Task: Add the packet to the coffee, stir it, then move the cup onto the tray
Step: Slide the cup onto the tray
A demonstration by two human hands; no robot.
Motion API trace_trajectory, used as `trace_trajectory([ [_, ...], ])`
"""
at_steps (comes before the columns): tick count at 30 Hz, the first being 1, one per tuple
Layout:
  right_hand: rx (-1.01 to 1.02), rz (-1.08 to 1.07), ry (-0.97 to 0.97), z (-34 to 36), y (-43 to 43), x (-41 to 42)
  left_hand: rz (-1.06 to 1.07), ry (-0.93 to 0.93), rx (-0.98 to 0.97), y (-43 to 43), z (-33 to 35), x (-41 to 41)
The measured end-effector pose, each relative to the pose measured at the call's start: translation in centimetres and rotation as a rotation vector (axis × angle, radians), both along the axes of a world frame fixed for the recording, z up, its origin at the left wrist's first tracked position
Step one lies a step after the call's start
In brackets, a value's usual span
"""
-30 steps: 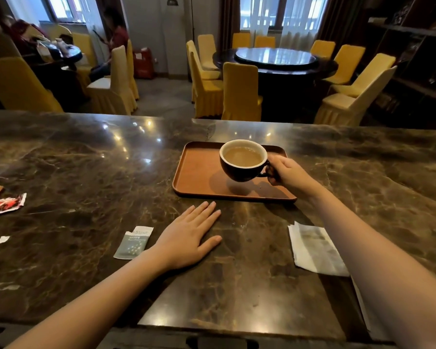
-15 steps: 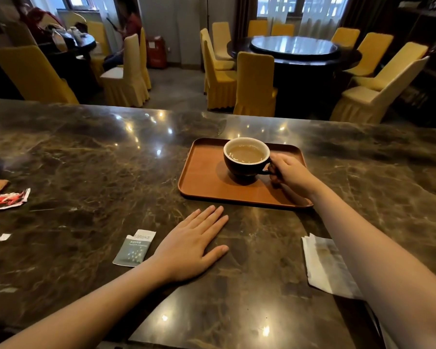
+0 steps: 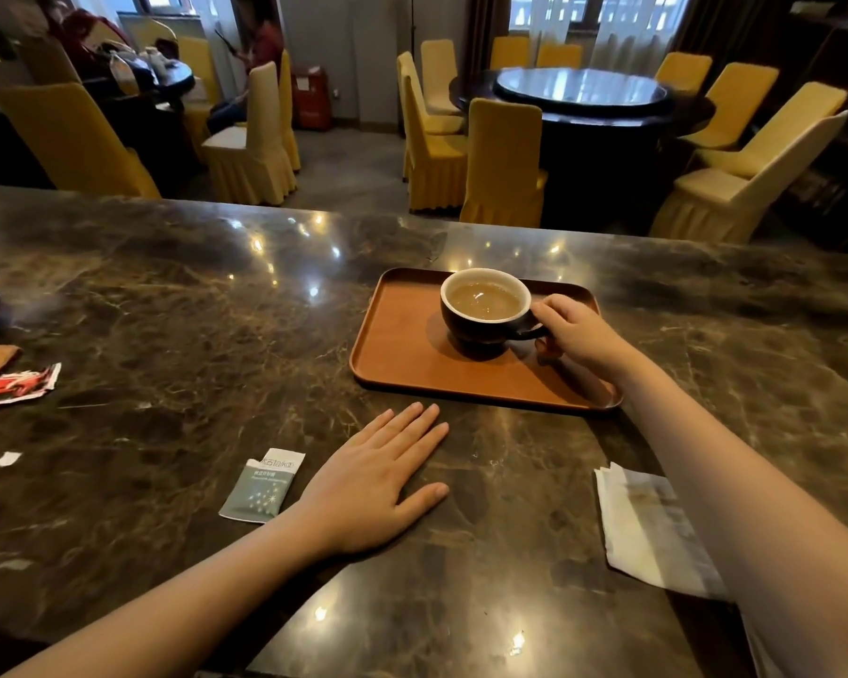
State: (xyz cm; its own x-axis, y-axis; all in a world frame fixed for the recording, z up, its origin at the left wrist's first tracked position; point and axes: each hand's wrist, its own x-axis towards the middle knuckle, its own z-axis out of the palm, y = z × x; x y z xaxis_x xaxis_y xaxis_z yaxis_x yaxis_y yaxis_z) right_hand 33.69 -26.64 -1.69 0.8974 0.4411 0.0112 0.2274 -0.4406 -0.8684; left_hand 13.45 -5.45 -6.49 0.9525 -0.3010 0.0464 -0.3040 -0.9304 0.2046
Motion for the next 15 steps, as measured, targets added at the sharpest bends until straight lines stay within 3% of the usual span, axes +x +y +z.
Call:
trace_trajectory([
  [5, -0.074, 0.025, -0.094, 0.15, -0.49, -0.38, -0.001, -0.004, -0.003, 0.02, -0.04, -0.03],
  [15, -0.052, -0.019, -0.067, -0.05, -0.53, -0.84, 0.007, 0.002, 0.000, -0.02, -0.02, -0.08],
])
